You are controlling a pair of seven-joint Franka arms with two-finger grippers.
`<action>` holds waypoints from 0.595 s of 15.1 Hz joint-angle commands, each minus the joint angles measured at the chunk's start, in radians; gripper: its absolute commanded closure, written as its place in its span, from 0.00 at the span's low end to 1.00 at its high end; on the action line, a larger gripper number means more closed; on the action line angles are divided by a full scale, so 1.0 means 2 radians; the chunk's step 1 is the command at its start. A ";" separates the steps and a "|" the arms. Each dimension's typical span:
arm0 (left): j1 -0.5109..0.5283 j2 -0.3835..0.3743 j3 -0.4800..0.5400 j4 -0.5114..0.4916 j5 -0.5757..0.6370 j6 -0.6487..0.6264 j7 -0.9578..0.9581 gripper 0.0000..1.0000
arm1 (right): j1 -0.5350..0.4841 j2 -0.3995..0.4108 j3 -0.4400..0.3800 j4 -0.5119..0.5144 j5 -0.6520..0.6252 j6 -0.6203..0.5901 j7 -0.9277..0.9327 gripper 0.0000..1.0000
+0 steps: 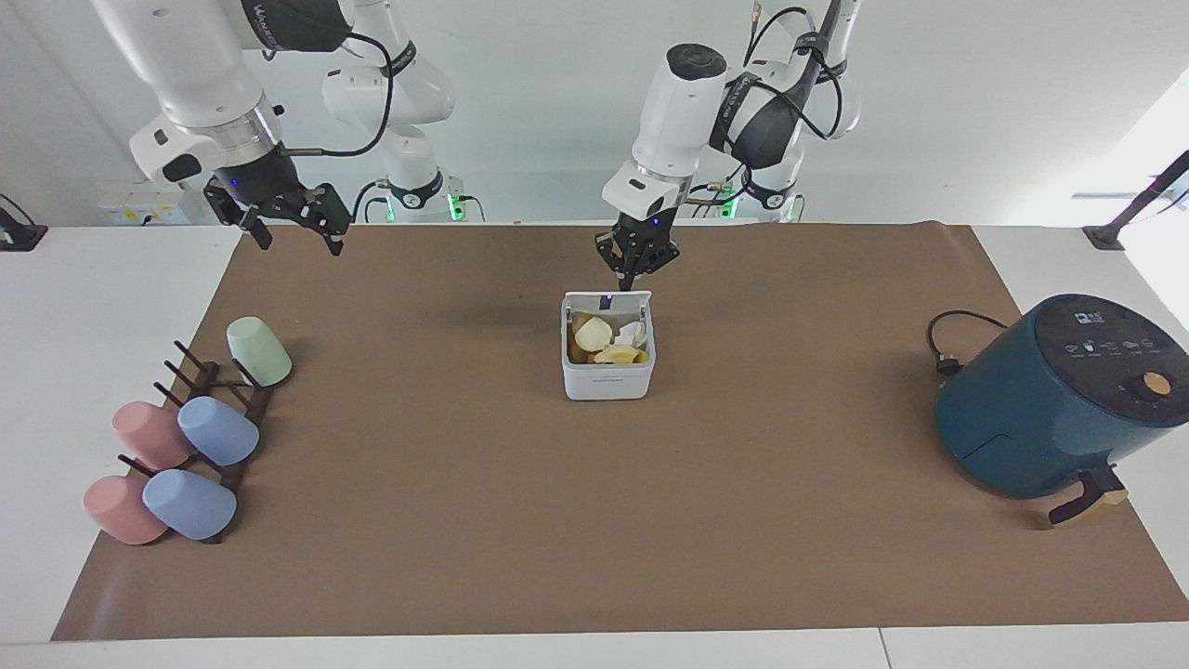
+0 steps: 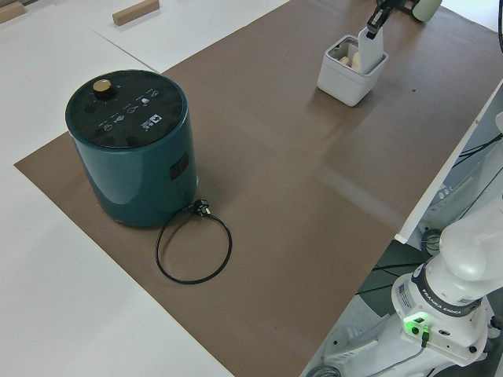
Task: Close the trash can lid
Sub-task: 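Swing the left gripper toward the white bin's open lid, then push the white lid down over the bin with the left gripper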
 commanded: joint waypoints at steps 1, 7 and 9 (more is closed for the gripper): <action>0.011 0.024 -0.002 0.010 -0.016 0.031 -0.003 1.00 | -0.004 0.000 0.002 -0.001 0.000 0.002 -0.011 0.00; 0.025 0.080 -0.001 0.054 -0.030 0.054 -0.004 1.00 | -0.004 0.000 0.002 -0.001 0.000 0.002 -0.010 0.00; 0.027 0.090 -0.001 0.057 -0.034 0.066 -0.004 1.00 | -0.004 0.000 0.002 -0.001 0.000 0.002 -0.011 0.00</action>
